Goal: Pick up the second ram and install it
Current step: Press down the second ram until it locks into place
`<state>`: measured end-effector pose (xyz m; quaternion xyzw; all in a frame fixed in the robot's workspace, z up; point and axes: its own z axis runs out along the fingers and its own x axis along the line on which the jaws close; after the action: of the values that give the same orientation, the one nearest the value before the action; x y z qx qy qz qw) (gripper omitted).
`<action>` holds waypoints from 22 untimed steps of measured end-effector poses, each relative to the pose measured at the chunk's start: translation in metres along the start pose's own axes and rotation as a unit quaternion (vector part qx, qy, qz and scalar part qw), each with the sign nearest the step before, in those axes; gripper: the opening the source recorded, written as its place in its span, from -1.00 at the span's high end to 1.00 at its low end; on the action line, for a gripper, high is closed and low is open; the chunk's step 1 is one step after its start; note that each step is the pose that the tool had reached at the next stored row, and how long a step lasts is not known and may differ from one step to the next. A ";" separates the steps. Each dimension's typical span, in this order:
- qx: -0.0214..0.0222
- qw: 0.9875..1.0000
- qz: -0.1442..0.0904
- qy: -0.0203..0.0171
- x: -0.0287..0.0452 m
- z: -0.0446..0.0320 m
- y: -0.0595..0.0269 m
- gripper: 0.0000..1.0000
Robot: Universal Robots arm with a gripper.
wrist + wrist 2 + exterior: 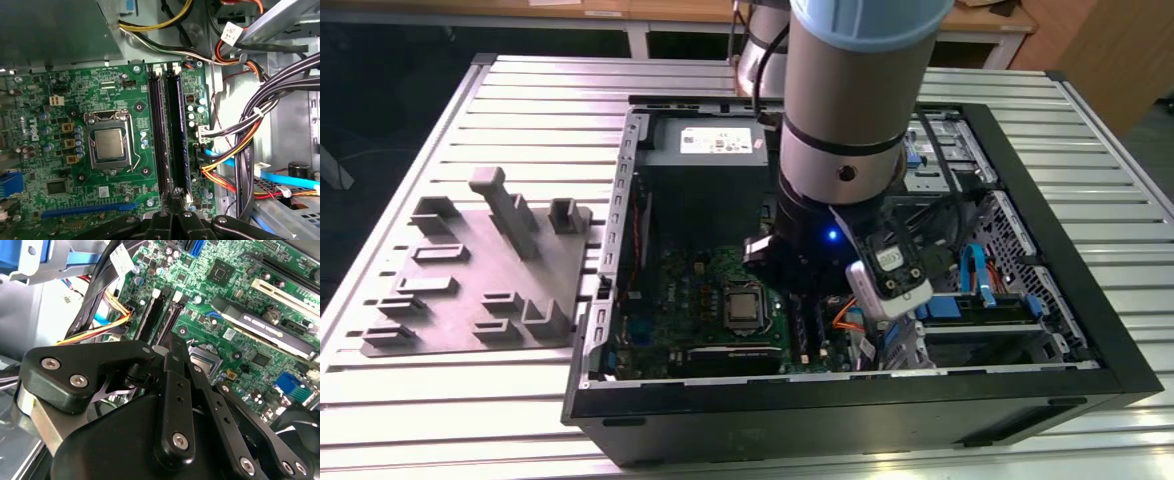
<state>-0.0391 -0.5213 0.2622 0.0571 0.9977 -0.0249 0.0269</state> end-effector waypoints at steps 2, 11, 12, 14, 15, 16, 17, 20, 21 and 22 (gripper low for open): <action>0.000 1.000 0.000 0.000 -0.0005 0.0009 -0.0004 0.80; -0.002 1.000 0.000 0.001 -0.0023 0.0072 -0.0054 0.80; -0.002 1.000 0.000 0.001 -0.0027 0.0090 -0.0058 0.80; -0.001 1.000 0.000 0.002 -0.0037 0.0121 -0.0059 0.80; -0.001 1.000 0.000 0.002 -0.0038 0.0126 -0.0059 0.80; -0.002 1.000 0.000 0.002 -0.0038 0.0126 -0.0059 0.80; -0.002 1.000 0.000 0.002 -0.0038 0.0126 -0.0059 0.80; -0.002 1.000 0.000 0.002 -0.0038 0.0130 -0.0058 0.80; -0.003 1.000 0.000 0.002 -0.0038 0.0135 -0.0057 0.80; -0.004 1.000 0.000 0.002 -0.0038 0.0142 -0.0057 0.80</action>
<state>-0.0353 -0.5281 0.2484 0.0571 0.9978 -0.0206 0.0252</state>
